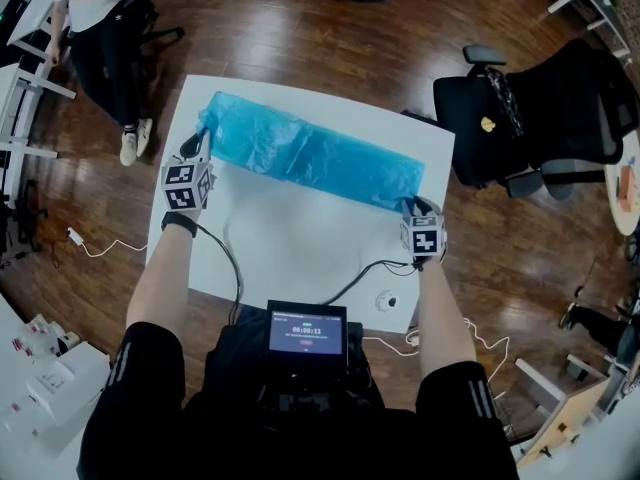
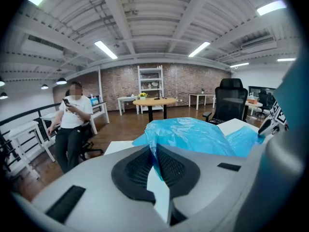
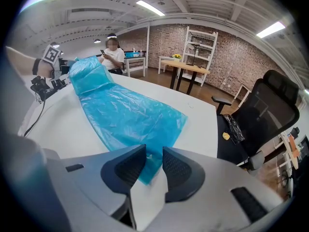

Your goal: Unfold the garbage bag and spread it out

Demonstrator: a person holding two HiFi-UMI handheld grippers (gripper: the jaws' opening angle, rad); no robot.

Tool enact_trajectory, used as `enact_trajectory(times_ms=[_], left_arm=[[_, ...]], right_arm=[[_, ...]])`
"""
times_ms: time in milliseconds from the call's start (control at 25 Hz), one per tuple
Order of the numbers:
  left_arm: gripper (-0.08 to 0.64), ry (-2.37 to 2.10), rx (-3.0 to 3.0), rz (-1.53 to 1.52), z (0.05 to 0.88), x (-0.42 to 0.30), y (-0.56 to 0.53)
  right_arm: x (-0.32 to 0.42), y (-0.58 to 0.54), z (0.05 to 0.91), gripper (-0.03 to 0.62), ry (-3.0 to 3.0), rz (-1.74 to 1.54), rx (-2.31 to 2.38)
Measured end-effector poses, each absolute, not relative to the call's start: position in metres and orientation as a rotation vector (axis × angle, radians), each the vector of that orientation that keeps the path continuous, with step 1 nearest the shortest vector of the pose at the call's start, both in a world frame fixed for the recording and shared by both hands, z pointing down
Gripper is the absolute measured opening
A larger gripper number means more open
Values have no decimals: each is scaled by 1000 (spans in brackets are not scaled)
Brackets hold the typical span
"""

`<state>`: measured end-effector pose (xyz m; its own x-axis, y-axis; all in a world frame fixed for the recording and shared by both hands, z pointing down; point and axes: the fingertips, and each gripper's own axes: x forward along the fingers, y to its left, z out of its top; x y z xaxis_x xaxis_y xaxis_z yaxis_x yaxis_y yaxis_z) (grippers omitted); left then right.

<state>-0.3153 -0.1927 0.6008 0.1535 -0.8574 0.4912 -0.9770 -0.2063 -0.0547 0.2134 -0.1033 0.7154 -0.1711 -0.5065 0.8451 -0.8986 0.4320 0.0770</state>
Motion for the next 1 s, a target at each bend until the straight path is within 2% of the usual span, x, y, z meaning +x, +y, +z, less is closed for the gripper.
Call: enact_trajectory(times_ms=[320,640,1000], left_arm=[[12,-1781,2088,701,627,-344,-189],[72,-1757,2031,816,652,-373,-188],[170,-1674,1977,865,672,-381,-178]], right_arm=[[211,-101,715,126,-1812,585,1198],[214,-99,722,126,-1801,588,1186],[207,-99,714,126,-1815,597,1197]])
